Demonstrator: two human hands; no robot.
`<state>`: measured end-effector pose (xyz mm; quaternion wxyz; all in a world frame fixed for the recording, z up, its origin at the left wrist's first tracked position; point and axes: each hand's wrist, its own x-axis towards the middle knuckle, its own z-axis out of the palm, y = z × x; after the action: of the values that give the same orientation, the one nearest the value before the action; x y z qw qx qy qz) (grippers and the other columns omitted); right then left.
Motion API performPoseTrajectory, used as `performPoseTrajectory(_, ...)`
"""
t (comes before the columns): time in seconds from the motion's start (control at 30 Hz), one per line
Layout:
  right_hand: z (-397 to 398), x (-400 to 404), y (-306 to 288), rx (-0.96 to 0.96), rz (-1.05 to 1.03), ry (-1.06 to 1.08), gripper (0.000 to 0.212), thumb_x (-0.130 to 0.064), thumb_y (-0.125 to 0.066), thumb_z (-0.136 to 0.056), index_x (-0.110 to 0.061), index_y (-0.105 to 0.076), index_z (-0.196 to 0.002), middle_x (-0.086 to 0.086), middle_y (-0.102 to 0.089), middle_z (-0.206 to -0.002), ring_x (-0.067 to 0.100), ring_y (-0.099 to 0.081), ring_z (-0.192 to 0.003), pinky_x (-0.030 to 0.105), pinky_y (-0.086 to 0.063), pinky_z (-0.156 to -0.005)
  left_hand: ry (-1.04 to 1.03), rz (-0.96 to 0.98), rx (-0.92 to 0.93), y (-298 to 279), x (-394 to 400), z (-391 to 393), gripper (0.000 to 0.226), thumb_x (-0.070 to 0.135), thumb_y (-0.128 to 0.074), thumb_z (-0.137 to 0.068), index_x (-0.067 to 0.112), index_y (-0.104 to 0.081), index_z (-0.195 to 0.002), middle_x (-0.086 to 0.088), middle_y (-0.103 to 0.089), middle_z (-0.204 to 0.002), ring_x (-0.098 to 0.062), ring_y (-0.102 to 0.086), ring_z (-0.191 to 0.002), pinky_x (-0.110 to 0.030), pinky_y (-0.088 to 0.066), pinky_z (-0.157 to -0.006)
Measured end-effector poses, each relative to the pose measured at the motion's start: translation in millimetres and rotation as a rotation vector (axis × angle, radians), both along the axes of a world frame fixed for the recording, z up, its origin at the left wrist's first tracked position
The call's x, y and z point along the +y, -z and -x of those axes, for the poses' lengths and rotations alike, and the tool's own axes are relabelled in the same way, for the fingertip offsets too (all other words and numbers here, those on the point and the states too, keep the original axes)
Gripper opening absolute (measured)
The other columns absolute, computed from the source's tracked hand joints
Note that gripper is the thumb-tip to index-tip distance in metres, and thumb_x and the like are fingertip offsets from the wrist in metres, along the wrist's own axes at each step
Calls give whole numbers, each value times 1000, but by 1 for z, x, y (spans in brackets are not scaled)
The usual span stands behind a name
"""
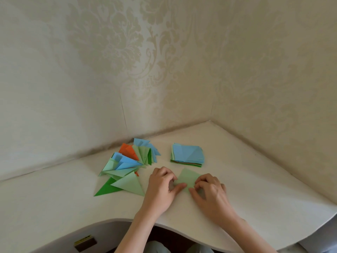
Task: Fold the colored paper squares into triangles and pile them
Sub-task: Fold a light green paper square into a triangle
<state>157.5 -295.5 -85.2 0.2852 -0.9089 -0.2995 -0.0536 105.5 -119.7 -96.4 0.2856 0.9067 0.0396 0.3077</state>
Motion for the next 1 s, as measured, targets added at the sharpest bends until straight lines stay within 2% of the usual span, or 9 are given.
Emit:
performPoseTrajectory(0.17,2,2,2,-1,-26,52,21,-43,-65,-85,-23,-64,-81,-12,-49,-100,14,-50,-98,30,-31,-80,-89,-53,25,3,-2,-3,48,65,-57,-76,18,-58,-71,8,-48,-81,-14,-43,-79,-24,-39,-70)
performPoseTrajectory(0.23,2,2,1,13,-29,60,20,-45,-68,-82,-29,-56,-78,-12,-47,-97,13,-50,-95,30,-32,-80,-102,-31,40,3,-1,-2,45,64,-59,-75,20,-55,-70,9,-46,-81,-13,-41,-79,-21,-35,-71)
performPoseTrajectory(0.43,-1,-2,1,95,-128,44,34,-29,-79,-73,-33,-48,-87,-14,-49,-92,10,-52,-89,31,-39,-82,-129,105,134,-2,-1,-3,25,38,-76,-77,24,-55,-73,14,-46,-80,-11,-40,-83,-12,-29,-72)
performPoseTrajectory(0.5,-5,-6,-4,174,-125,0,35,-23,-78,-74,-36,-49,-86,-16,-48,-93,4,-51,-89,24,-38,-83,-121,152,167,-4,1,-4,20,32,-76,-77,24,-58,-76,14,-49,-81,-11,-42,-85,-9,-29,-73)
performPoseTrajectory(0.63,-12,-15,-9,278,-124,-61,38,-14,-78,-73,-40,-52,-82,-10,-52,-94,-3,-50,-91,3,-33,-75,-119,188,198,-7,-1,-5,15,26,-76,-78,22,-62,-75,12,-50,-80,-12,-42,-85,-9,-30,-74)
performPoseTrajectory(0.7,-11,-14,-9,272,-129,-55,38,-14,-78,-73,-41,-53,-81,-10,-52,-95,-2,-50,-91,1,-33,-75,-141,187,168,-9,-5,-2,14,16,-74,-80,22,-62,-77,12,-50,-80,-14,-45,-86,-10,-32,-74)
performPoseTrajectory(0.8,-10,-12,-8,259,-136,-51,39,-14,-79,-73,-42,-53,-81,-12,-52,-94,0,-51,-89,4,-35,-75,-120,51,25,-13,-21,9,17,2,-66,-81,18,-63,-87,7,-53,-88,-13,-47,-87,-17,-39,-74)
performPoseTrajectory(0.9,-10,-12,-13,241,-136,-67,32,-16,-78,-74,-39,-58,-82,-13,-55,-91,0,-54,-83,8,-36,-74,-12,-69,34,-11,-44,20,13,15,-60,-89,18,-63,-101,7,-54,-97,-12,-48,-90,-25,-45,-76)
performPoseTrajectory(1.0,-19,-18,-23,220,-233,26,30,-4,-67,-80,-34,-64,-86,-9,-64,-92,2,-57,-79,12,-41,-69,16,-148,84,-7,-49,21,21,30,-50,-93,18,-66,-101,7,-53,-98,-13,-47,-90,-30,-48,-79)
